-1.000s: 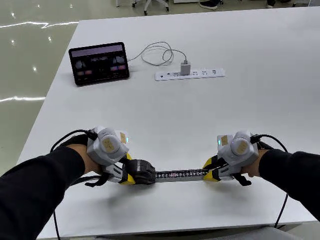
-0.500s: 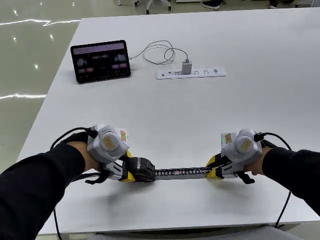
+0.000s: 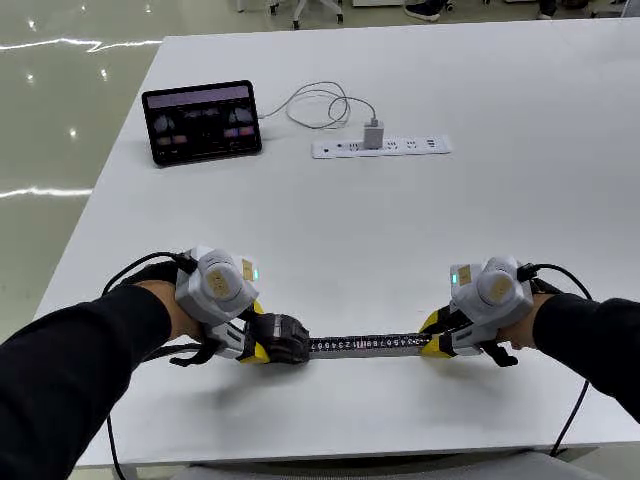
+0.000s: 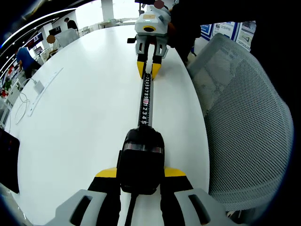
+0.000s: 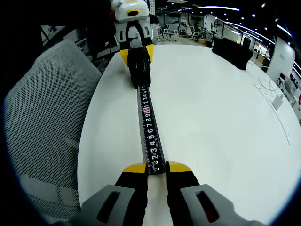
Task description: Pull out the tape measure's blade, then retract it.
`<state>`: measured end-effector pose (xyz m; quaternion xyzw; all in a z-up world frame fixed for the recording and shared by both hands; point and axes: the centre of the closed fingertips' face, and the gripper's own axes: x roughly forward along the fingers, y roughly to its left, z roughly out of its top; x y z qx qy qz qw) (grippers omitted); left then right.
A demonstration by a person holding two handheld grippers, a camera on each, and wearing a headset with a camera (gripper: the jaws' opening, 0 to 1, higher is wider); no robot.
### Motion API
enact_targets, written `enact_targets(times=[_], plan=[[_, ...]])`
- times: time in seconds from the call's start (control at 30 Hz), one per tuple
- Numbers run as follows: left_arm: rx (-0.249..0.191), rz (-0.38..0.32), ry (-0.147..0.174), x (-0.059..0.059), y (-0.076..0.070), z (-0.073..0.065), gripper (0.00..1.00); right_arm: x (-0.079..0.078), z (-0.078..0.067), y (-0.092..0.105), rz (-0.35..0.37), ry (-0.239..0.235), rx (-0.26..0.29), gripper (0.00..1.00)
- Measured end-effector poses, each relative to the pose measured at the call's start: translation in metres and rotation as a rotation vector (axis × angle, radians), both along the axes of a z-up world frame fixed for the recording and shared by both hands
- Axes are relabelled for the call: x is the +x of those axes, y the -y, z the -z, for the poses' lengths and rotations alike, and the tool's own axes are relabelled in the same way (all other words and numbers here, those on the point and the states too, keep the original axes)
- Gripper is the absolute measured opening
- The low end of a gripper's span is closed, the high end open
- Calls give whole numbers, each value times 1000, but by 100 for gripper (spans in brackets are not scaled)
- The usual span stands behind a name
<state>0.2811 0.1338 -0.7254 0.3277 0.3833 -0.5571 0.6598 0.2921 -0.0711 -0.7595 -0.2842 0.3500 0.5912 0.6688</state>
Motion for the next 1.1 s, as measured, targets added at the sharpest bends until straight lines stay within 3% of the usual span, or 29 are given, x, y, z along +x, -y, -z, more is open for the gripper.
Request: enact_targets(times=[0.93, 1.1], plan=[[9, -8, -4, 0, 0, 0, 28, 1, 0, 16, 18, -4, 6, 10], [4, -7, 7, -1, 0, 0, 28, 1, 0, 19, 21, -3, 10, 10]])
